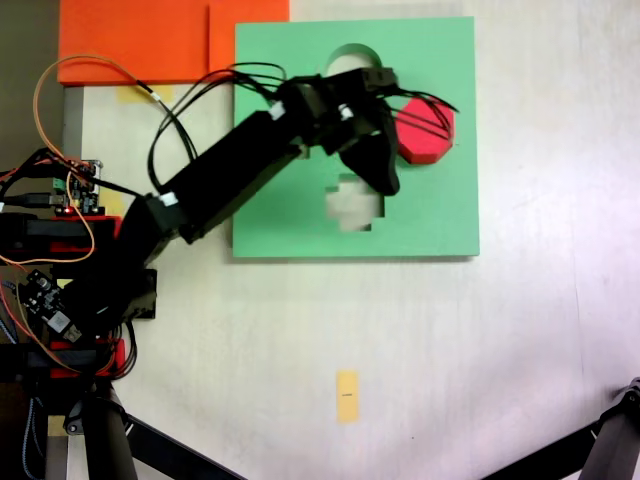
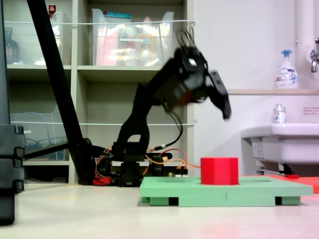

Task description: Put the octagonal pillar block into the corresponding hole

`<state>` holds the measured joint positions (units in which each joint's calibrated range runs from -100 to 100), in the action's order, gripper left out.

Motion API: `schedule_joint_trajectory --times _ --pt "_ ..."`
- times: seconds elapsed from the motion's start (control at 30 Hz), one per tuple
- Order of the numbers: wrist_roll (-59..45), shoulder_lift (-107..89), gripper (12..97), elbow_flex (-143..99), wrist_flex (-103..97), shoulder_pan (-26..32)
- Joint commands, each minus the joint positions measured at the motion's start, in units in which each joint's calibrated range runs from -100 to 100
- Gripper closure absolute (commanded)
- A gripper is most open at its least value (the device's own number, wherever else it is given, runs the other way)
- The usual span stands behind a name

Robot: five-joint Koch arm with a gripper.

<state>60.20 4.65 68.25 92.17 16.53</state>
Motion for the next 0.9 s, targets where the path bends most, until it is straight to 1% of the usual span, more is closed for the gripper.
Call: schedule_joint_trajectory --times 0.0,0.13,0.17,0.2,0.23,0.33,0.37,0.4,0.47,0.5,0.57,0.6,0.63,0.67,0.77,0.87 --pt "-8.55 -17.5 22.5 1.34 7.83 -1.03" --pt "-25.69 -36.08 22.6 1.04 7.83 -4.2" --pt "-29.35 -39.99 24.5 0.94 7.83 -5.27" --pt "-32.82 -44.18 34.2 0.94 7.83 -6.64" --pt "-35.02 -47.53 39.6 0.94 7.83 -7.86" --pt "-39.9 -53.81 42.4 0.84 7.83 -9.82" --pt "-41.07 -55.91 46.4 0.14 7.83 -10.01" --pt "-41.66 -58.56 47.7 -1.65 7.83 -10.21" --pt "-42.78 -69.18 48.5 -15.91 4.08 -12.75" --pt "-43.61 -78.81 49.4 -29.17 -4.3 -14.07" --pt "-46.15 -99.76 57.2 -58.28 -28.66 -15.73" --pt "-47.72 -104.65 60.3 -70.24 -39.93 -15.58" --pt "-49.47 -104.65 61.5 -78.92 -46.09 -14.16" --pt "-50.89 -104.65 60.9 -84.9 -48.02 -14.16" --pt "-50.99 -104.65 55.8 -97.56 -48.5 -16.46" --pt "-51.04 -104.65 55.1 -116.9 -59.0 -17.73"
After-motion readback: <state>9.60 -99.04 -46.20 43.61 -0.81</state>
